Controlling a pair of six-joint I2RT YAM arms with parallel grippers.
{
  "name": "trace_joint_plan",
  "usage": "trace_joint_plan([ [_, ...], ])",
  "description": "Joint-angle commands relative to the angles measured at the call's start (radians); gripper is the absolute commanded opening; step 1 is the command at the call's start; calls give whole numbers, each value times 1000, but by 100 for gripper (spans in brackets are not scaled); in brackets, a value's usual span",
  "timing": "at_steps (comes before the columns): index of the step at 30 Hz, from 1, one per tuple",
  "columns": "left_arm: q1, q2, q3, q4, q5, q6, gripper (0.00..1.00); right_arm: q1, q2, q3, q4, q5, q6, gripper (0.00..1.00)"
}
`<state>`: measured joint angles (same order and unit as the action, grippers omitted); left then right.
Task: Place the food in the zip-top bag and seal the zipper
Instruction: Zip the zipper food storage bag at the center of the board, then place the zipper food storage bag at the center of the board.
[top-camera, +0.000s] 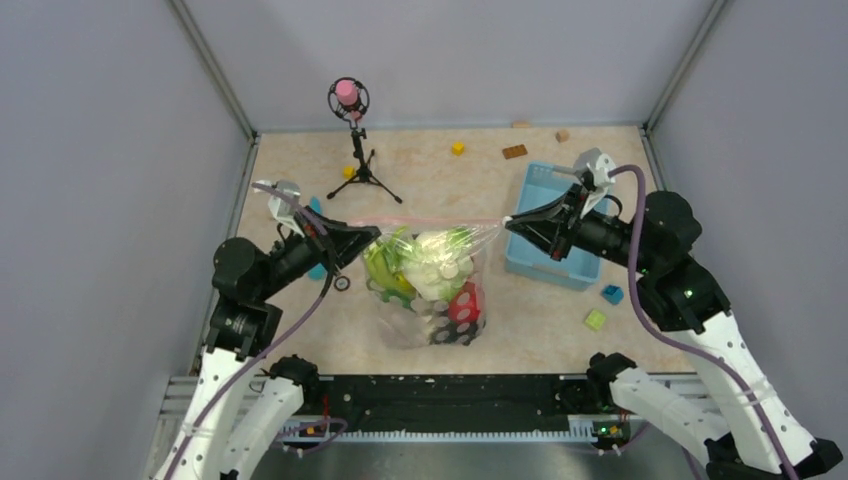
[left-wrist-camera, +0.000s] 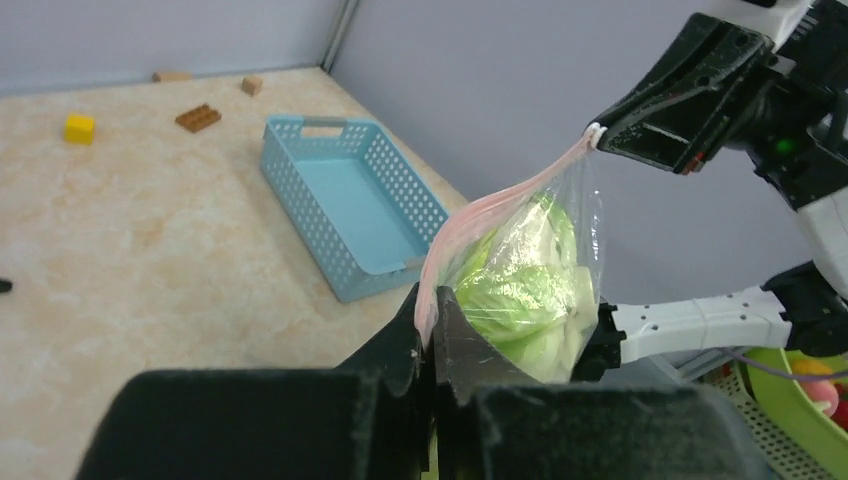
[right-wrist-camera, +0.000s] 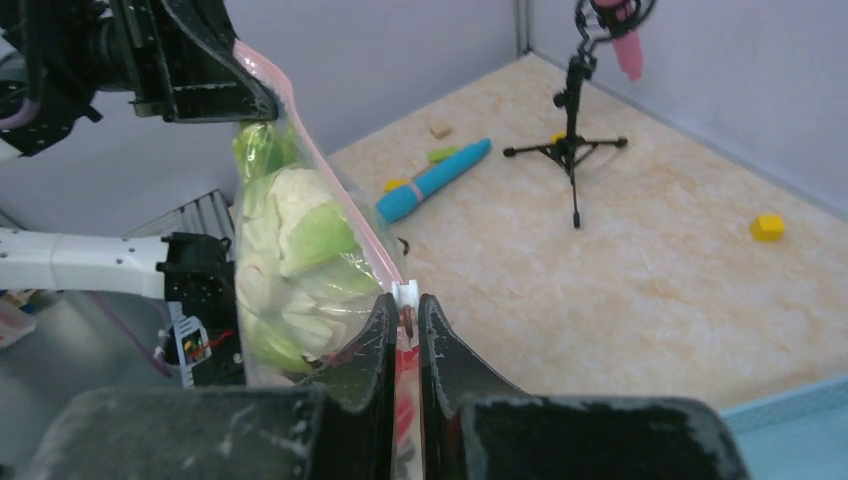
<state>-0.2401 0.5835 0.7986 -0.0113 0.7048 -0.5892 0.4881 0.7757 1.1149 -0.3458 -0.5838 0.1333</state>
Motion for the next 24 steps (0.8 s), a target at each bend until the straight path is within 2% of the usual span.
trace_joint_plan([
  [1,24,147,-10,-84,-255,-33,0,-30,61,-40,5,327,63,0],
  [5,26,418,-10,-72,-415,-15,0,-31,220,-110,63,488,67,0],
  [8,25,667,77,-119,-507,-19,0,-32,388,-104,117,609,72,0],
  [10,27,812,171,-200,-505,-7,0,-32,521,-43,96,728,59,0],
  [11,27,872,205,-214,-492,-1,9,-32,578,-12,88,790,57,6],
  [12,26,913,231,-211,-483,-1,23,-32,631,20,87,859,57,22],
  [13,25,943,248,-208,-476,-7,38,-32,668,44,97,891,57,35],
  [14,25,958,260,-203,-480,-12,52,-32,691,63,114,910,56,43],
  [16,25,955,274,-201,-525,-21,93,-32,701,86,149,919,44,53],
  [17,24,947,282,-203,-558,-30,97,-32,697,93,163,918,36,59],
  [21,21,875,310,-239,-647,-34,97,-33,639,116,157,971,49,83],
  [22,20,848,312,-259,-689,-32,97,-36,611,101,156,992,58,95],
  [24,13,782,305,-308,-802,-29,97,-54,538,35,161,1025,88,99],
])
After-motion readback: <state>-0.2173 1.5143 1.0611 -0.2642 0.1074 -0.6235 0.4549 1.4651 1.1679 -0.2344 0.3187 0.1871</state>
